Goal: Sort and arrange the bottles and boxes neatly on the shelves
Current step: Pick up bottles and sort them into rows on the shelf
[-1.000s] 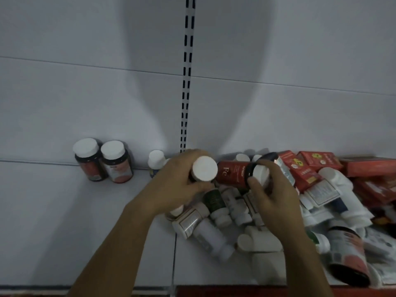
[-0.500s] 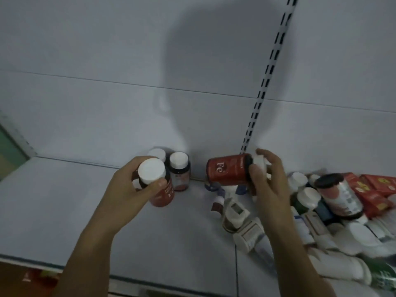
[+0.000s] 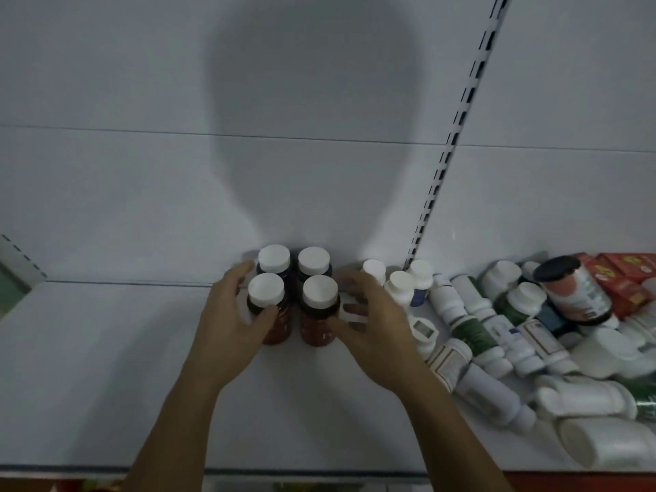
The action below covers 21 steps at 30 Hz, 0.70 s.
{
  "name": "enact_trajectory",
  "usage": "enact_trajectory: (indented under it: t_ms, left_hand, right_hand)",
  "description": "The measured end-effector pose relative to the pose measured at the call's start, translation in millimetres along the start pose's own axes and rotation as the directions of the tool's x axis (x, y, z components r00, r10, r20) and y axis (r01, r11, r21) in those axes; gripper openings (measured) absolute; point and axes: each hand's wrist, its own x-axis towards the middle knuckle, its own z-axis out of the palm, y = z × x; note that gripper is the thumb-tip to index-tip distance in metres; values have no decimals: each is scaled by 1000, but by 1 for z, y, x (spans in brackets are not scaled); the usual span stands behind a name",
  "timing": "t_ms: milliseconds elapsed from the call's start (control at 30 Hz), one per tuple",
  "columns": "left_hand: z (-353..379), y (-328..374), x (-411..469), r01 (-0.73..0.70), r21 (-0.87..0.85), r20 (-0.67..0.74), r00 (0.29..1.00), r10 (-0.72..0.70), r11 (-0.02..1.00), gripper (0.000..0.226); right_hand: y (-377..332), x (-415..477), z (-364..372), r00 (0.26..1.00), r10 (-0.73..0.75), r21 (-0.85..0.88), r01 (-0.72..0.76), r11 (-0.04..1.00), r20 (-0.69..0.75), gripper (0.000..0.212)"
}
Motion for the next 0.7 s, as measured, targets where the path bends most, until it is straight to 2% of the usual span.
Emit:
enact_trajectory:
  t_ms: [100, 200, 300, 367, 433, 533, 600, 700]
  left_hand:
    - [-13, 18, 4, -209, 227, -49, 973, 225, 951, 48]
    - [-10, 48, 12, -331, 297, -37, 933, 357, 896, 37]
    - [17, 81, 17, -447, 328, 34, 886, 463, 832, 33]
    - [43, 97, 19, -517, 271, 163, 856, 490, 812, 30]
    - [70, 104, 19, -548, 216, 362, 814, 455, 808, 27]
    - [114, 95, 14, -555, 345, 652, 721, 232, 757, 26]
    - [135, 79, 9, -524, 376, 731, 675, 103, 764, 33]
    - [151, 57, 5, -439, 378, 736, 677, 24, 815, 47]
  right_hand:
    - [0, -11, -24, 985, -86, -158, 62, 985, -147, 47]
    - [2, -17, -60, 954, -144, -275, 68, 959, -265, 37]
    - [10, -22, -95, 942, -49, -341, -72, 937, -333, 30]
    - [18, -27, -108, 943, 20, -367, -149, 918, -333, 29]
    - [27, -32, -111, 953, 50, -421, -179, 889, -298, 31]
    - [38, -32, -106, 979, 77, -596, -176, 783, -187, 32]
    - [44, -26, -102, 986, 101, -720, -163, 675, -129, 36]
    - [53, -16, -97, 985, 158, -809, -145, 569, -66, 45]
